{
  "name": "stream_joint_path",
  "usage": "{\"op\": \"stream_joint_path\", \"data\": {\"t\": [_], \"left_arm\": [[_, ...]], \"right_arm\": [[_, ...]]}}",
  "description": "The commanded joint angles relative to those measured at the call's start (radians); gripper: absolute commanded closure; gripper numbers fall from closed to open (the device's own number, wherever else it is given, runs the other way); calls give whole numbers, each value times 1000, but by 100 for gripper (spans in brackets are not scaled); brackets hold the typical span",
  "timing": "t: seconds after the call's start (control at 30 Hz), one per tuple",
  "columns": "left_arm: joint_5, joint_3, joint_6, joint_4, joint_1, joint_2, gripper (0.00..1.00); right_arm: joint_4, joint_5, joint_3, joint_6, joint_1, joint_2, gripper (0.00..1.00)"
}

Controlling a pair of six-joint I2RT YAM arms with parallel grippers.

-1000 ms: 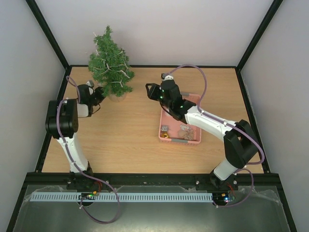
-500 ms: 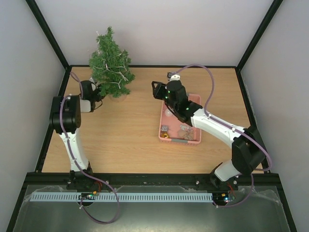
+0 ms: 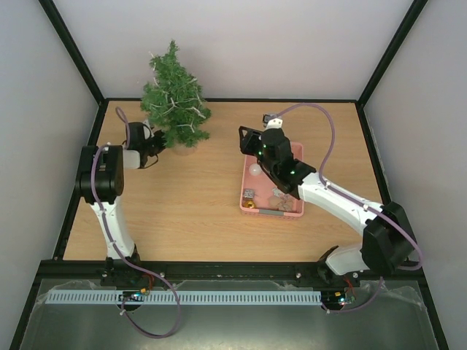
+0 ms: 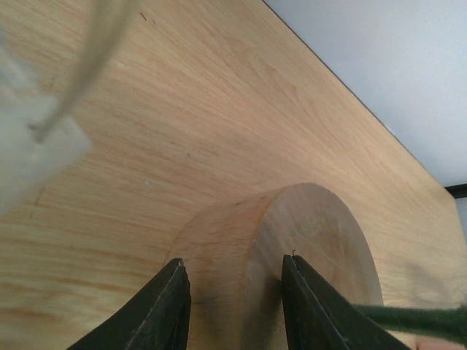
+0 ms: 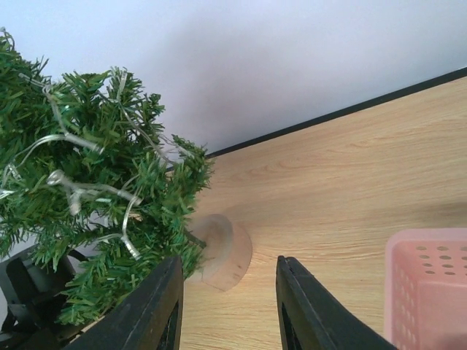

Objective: Decorate the small christmas tree
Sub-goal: Wrap the decoration item around the Christmas tree.

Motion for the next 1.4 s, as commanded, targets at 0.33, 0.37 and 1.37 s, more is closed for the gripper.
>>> {"op": "stream_joint_path", "data": {"t": [0.33,0.37,1.37], "left_arm": [[-71,-238,14,-99,-72,-162,64],[-76,-253,3,-84,-80,-166,64],[-150,-530,-349,-405,75,-732,60]], "right_arm": [[27,51,-63,10,-5,-101,66],[27,49,-64,10,-4,-102,65],[78,28,-108,21,-5,-112,65]]}}
